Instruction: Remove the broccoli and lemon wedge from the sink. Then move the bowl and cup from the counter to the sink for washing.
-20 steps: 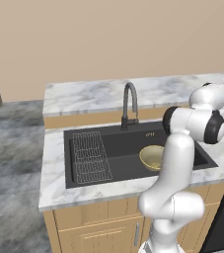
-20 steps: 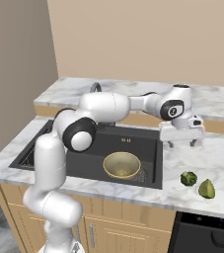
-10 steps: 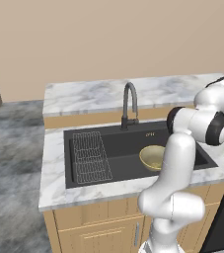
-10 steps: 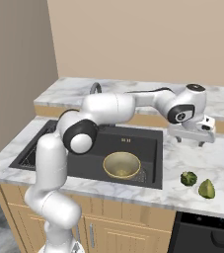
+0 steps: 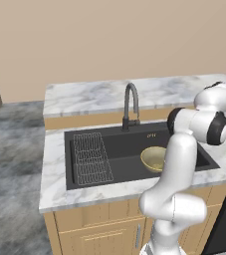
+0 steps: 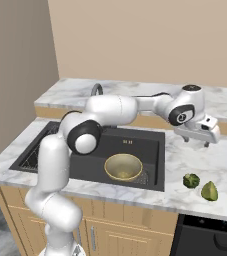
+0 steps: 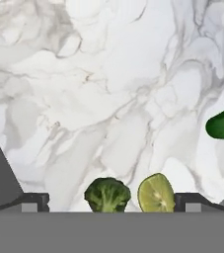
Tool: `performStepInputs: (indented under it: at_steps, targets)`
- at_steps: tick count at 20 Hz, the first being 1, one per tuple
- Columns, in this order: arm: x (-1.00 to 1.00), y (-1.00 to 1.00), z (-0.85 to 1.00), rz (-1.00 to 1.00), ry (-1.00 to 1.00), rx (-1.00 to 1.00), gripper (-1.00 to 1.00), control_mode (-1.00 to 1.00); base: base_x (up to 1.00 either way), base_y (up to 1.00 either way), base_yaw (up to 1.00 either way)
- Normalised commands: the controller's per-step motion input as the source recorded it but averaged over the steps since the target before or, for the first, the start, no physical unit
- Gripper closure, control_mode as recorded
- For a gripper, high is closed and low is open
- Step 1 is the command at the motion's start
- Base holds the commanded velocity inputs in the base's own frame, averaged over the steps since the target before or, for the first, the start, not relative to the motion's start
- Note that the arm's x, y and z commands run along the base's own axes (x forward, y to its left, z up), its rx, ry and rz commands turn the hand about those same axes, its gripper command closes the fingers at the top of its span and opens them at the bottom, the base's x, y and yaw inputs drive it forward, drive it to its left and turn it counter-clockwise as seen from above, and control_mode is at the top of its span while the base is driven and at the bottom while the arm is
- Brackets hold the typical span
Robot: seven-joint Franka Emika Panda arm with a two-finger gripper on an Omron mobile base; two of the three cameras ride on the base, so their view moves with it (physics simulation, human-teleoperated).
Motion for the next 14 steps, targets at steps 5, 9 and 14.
performStepInputs:
  at_steps: [5, 9, 14]
  targets:
    - [0.04, -0.24, 0.0, -0.12, 0.0, -0.08, -1.0, -1.0, 0.0, 0.0, 0.0]
    - [-0.01, -0.25, -0.05, -0.07, 0.0, -0.03, -1.0, -1.0, 0.0, 0.0, 0.0]
    - [0.03, -0.26, 0.0, -0.02, 0.0, -0.02, -1.0, -1.0, 0.0, 0.0, 0.0]
